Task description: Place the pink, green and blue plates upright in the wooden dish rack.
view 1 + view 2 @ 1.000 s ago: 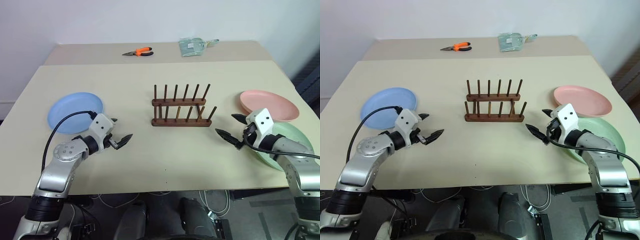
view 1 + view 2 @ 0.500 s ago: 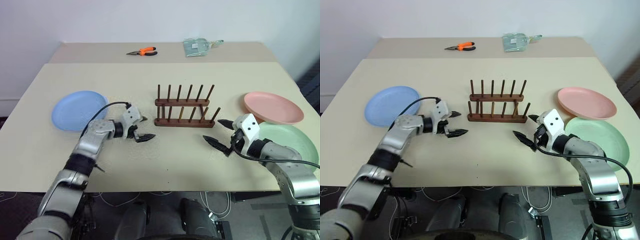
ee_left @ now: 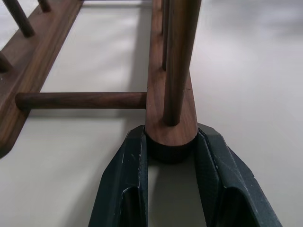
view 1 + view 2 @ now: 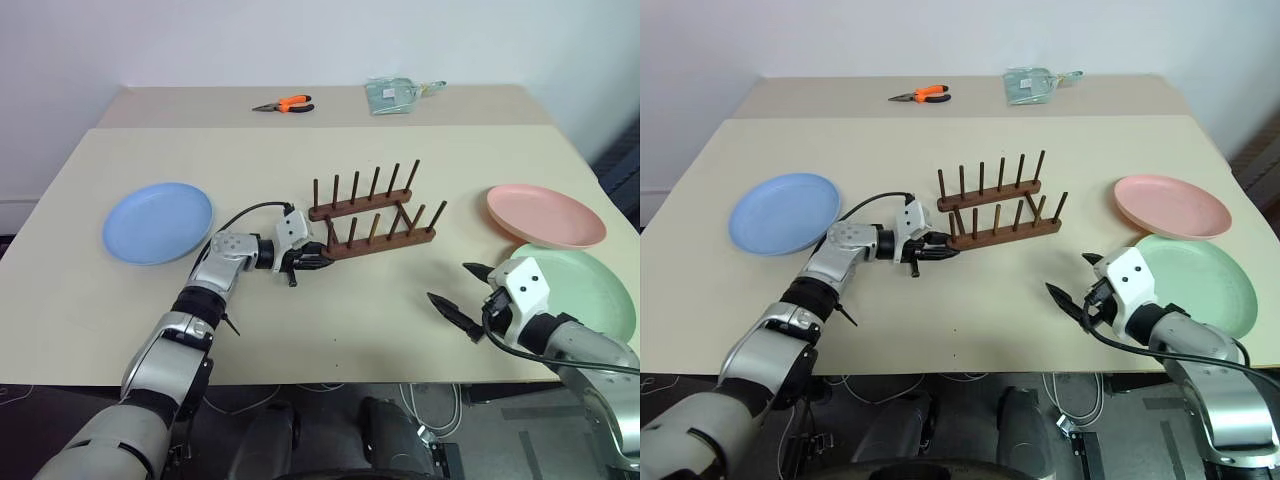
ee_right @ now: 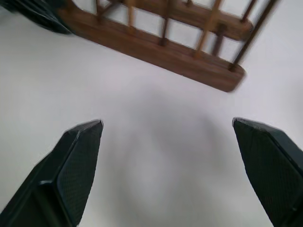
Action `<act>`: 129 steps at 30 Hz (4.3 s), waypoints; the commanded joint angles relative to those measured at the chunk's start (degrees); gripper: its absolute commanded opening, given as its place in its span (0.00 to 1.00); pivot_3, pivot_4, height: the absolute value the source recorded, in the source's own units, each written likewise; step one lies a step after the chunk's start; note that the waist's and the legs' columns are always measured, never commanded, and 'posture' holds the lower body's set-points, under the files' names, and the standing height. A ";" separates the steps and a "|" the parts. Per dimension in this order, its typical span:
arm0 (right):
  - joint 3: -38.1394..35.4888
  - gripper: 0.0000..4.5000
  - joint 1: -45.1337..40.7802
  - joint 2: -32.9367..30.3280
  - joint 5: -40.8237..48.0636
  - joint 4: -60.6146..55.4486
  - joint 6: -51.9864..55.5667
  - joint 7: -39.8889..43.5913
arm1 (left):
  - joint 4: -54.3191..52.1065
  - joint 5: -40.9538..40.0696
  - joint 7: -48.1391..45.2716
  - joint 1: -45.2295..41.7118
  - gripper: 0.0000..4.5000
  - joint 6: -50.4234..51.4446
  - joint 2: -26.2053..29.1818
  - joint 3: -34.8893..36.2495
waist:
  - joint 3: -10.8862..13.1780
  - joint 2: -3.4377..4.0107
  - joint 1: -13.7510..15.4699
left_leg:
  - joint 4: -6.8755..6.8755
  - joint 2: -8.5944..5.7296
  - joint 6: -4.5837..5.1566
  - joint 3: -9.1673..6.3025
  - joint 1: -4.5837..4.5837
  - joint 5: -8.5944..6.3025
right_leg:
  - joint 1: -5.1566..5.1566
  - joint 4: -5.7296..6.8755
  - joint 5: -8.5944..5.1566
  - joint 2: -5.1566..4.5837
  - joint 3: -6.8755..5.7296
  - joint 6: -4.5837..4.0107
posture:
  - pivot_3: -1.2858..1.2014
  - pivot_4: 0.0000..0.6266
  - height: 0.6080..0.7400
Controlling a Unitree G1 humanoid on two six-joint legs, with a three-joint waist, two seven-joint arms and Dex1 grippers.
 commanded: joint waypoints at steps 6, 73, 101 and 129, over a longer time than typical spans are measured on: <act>-6.72 1.00 5.64 -6.05 4.72 -1.62 3.11 8.14 | -22.75 -1.24 -9.95 9.22 0.17 7.67 6.15 -4.91 | 0.00 0.00 0.03 | -0.01 0.04 0.00 -0.01 0.00 0.00 | 0.01 0.00 -0.02 0.00 0.01 -0.06 | 0.52 0.24 1.00; 17.29 0.44 -33.66 -24.85 -37.77 59.59 -39.26 -0.16 | -59.17 -7.29 18.09 20.18 0.12 30.63 1.19 -5.29 | -0.31 0.24 -0.61 | 0.02 0.02 0.07 0.26 0.01 -0.04 | -0.03 -0.01 -0.01 -0.02 0.15 -0.43 | 0.52 0.24 1.00; -4.77 0.01 -39.89 -5.92 34.13 11.14 19.86 -4.56 | -59.18 -7.97 18.86 21.55 0.12 29.79 7.38 -1.61 | -0.16 0.20 0.01 | 0.02 0.00 0.10 -0.01 -0.10 -0.04 | -0.04 -0.06 0.00 0.01 0.06 -0.44 | 0.52 0.24 1.00; -9.64 0.97 -4.62 -15.82 10.46 5.53 11.95 1.70 | -56.50 -7.98 16.82 20.16 0.12 28.62 6.32 -4.18 | -0.23 0.42 -0.34 | 0.02 0.04 0.15 0.26 -0.01 -0.08 | -0.03 -0.01 -0.18 0.00 0.18 -0.16 | 0.52 0.24 1.00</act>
